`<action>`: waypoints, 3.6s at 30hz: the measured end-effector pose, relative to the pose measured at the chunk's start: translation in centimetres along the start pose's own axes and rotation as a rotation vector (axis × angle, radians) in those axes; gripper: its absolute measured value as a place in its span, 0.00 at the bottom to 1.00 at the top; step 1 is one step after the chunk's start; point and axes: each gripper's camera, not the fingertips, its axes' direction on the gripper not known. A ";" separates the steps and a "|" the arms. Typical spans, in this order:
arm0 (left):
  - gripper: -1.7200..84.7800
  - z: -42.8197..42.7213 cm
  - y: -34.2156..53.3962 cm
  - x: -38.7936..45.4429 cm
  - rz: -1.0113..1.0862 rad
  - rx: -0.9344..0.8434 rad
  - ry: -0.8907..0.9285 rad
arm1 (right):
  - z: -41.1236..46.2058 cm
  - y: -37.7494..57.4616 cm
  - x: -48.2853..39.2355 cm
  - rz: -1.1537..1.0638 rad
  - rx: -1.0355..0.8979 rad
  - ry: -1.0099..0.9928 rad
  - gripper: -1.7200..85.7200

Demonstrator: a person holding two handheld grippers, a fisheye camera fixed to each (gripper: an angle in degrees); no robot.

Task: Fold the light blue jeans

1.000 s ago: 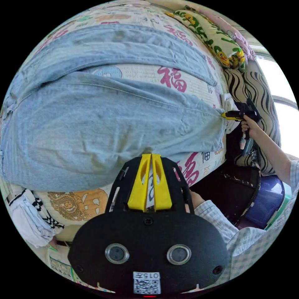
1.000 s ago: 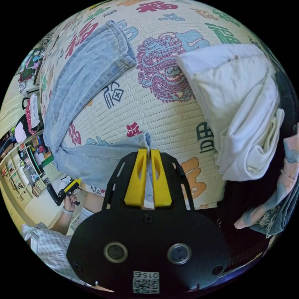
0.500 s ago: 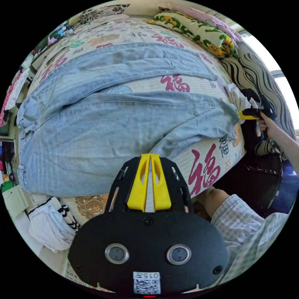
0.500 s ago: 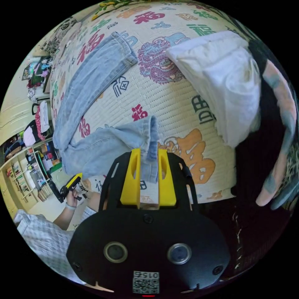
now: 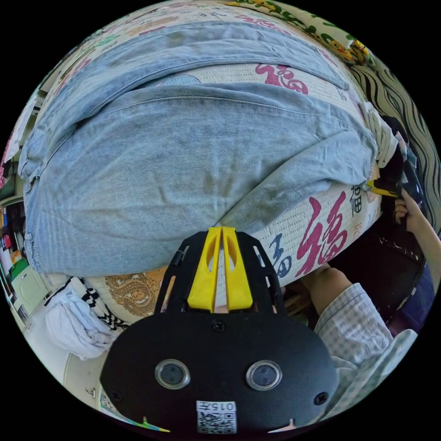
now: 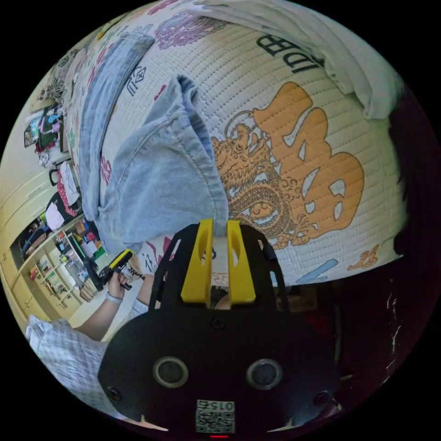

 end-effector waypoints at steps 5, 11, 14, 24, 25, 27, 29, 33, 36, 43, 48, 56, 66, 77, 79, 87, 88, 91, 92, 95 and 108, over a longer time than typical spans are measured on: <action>0.01 -2.4 1.3 -1.3 0.027 -0.016 0.043 | -4.6 2.6 3.0 -0.002 -0.078 0.043 0.04; 0.01 -5.9 3.9 -5.4 0.013 -0.014 0.090 | -5.5 4.9 4.7 0.091 0.009 0.027 0.09; 0.01 -10.9 5.8 -11.7 -0.179 0.072 -0.030 | -6.2 8.0 7.4 0.303 0.182 -0.188 0.10; 0.13 -22.2 16.8 -38.2 -1.080 0.360 0.038 | -4.1 10.8 6.8 0.455 0.290 -0.320 0.17; 0.14 -22.1 17.8 -40.3 -1.138 0.342 0.047 | -4.3 10.7 6.3 0.455 0.283 -0.292 0.17; 0.14 -21.5 19.2 -42.9 -1.221 0.342 0.114 | -4.6 10.8 5.9 0.460 0.276 -0.281 0.17; 0.14 -20.0 20.0 -45.9 -1.287 0.300 0.269 | -4.8 10.7 5.3 0.452 0.256 -0.265 0.17; 0.13 -19.7 20.6 -48.1 -1.296 0.293 0.295 | -4.8 10.1 4.2 0.446 0.225 -0.267 0.17; 0.06 -21.0 21.5 -49.7 -1.238 0.315 0.349 | -4.5 9.5 3.4 0.432 0.178 -0.276 0.16; 0.02 -26.4 25.8 -54.2 -1.164 0.375 0.471 | -3.3 9.4 2.2 0.427 0.144 -0.350 0.16; 0.02 -29.4 27.8 -56.1 -1.132 0.404 0.479 | -2.4 8.8 1.3 0.454 0.240 -0.493 0.15; 0.02 -34.4 30.7 -59.3 -1.106 0.456 0.480 | -4.6 5.3 -2.4 0.450 0.233 -0.382 0.03; 0.02 -40.3 31.1 -63.6 -1.085 0.714 0.789 | -16.5 -2.4 -13.0 0.203 0.271 -0.606 0.01; 0.02 -41.8 16.0 -69.8 -1.015 0.832 0.859 | -18.8 -25.3 -26.1 0.101 0.271 -0.364 0.02; 0.02 -41.2 13.8 -70.2 -1.039 0.819 0.814 | -18.0 -27.9 -27.2 0.141 0.292 -0.359 0.02; 0.02 -40.5 10.5 -71.2 -1.059 0.760 0.633 | -17.4 -33.9 -30.6 0.166 0.317 -0.298 0.02; 0.03 -40.3 10.4 -71.3 -1.055 0.760 0.627 | -17.5 -34.5 -30.9 0.160 0.324 -0.281 0.03; 0.04 -39.3 9.7 -71.4 -1.039 0.754 0.613 | -17.4 -35.8 -31.6 0.128 0.313 -0.227 0.05; 0.05 -38.9 9.4 -71.4 -1.015 0.745 0.626 | -17.4 -36.1 -31.7 0.114 0.301 -0.221 0.07; 0.09 -38.6 10.3 -70.9 -0.939 0.839 0.685 | -18.8 -35.1 -30.7 0.097 0.368 -0.220 0.09; 0.18 -31.2 22.7 -64.3 -1.157 0.931 0.663 | -14.5 -24.4 -19.9 0.137 0.463 -0.417 0.18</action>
